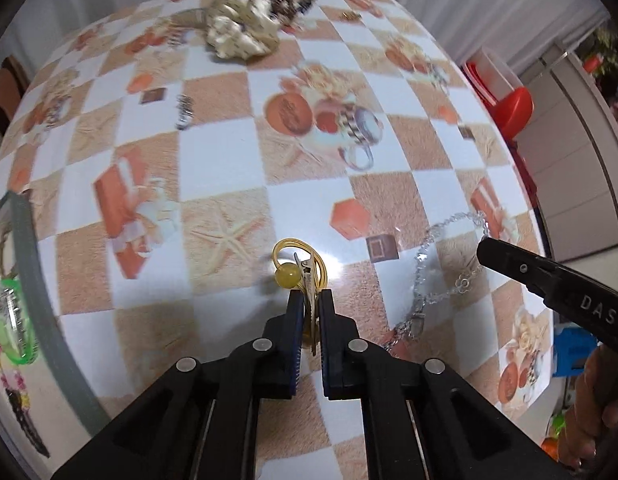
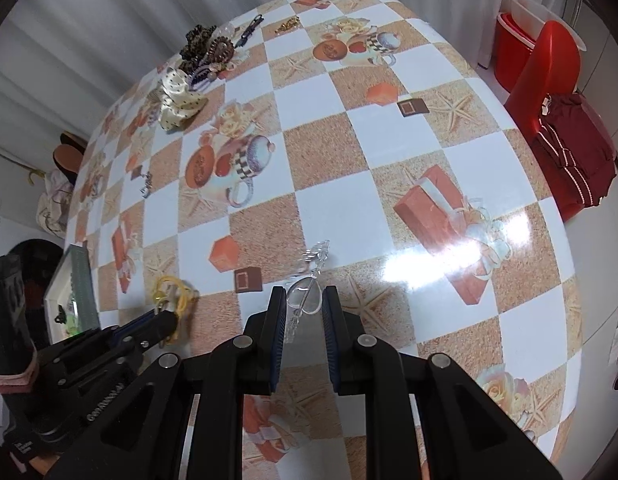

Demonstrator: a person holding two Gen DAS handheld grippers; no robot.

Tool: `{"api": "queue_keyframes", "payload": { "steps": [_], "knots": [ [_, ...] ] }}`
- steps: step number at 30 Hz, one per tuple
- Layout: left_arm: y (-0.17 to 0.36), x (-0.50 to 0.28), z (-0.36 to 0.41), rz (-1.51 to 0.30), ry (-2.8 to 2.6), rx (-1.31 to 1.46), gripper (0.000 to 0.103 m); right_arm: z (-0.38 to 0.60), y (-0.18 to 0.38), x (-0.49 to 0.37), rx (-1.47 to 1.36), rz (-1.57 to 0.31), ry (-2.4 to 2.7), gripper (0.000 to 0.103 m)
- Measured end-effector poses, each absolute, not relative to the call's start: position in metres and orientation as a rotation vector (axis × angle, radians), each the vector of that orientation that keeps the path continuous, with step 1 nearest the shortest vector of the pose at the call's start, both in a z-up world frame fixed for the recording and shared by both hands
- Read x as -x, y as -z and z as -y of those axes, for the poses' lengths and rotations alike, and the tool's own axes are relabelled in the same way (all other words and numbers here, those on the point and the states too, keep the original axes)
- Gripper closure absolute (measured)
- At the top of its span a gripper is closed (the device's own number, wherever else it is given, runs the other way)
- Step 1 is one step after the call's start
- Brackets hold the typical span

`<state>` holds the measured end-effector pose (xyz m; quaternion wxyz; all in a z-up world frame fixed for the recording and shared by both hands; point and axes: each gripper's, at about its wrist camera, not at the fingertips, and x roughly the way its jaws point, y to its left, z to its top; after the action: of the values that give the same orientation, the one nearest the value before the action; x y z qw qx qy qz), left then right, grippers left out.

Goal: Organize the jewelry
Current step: 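Carry the hair tie and chain into the white tray and open both tools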

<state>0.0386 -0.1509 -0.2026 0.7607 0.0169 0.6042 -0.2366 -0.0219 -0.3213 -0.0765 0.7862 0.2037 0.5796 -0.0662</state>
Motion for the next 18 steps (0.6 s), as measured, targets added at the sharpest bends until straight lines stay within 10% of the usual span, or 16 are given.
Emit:
{"api": "queue_keyframes", "payload": {
  "steps": [5, 18],
  "knots": [
    [0.111, -0.02, 0.122, -1.299, 0.488, -0.009, 0.09, 0.317, 0.065, 0.018, -0.455, -1.24, 0.126, 0.083],
    [0.087, -0.019, 0.07, -1.291, 0.395, 0.045, 0.09, 0.283, 0.03, 0.012, -0.425, -1.237, 0.067, 0.083]
  ]
}}
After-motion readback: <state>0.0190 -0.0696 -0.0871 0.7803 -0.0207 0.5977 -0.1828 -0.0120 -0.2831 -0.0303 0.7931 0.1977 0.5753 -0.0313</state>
